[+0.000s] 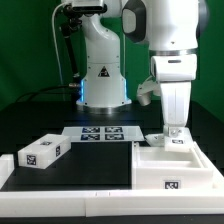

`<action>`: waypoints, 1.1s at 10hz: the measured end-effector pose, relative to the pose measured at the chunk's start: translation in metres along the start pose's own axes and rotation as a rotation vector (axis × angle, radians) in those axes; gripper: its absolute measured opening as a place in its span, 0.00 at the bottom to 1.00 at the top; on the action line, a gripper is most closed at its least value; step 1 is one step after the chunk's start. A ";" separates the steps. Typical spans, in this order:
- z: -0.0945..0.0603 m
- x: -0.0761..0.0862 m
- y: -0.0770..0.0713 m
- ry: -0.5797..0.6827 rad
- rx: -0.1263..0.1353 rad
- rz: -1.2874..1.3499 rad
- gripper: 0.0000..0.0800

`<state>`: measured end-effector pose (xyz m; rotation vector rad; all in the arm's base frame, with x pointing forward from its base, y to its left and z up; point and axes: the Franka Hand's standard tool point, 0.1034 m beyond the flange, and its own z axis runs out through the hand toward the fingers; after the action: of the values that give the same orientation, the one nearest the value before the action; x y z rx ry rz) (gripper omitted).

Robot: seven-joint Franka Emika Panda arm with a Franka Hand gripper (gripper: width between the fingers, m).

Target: Assemble cabinet

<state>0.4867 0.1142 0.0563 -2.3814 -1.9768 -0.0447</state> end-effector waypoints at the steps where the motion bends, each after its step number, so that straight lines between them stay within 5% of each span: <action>1: 0.000 0.000 0.009 0.001 -0.002 0.007 0.09; 4: 0.000 -0.002 0.038 0.012 -0.024 0.024 0.09; 11: 0.000 -0.002 0.042 0.018 -0.037 0.018 0.09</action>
Offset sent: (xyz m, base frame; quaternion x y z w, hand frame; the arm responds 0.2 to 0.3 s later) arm 0.0341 0.0092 -0.0163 0.0130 0.0191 -0.0112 0.9997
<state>0.5278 0.1041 0.0558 -2.4115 -1.9639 -0.1027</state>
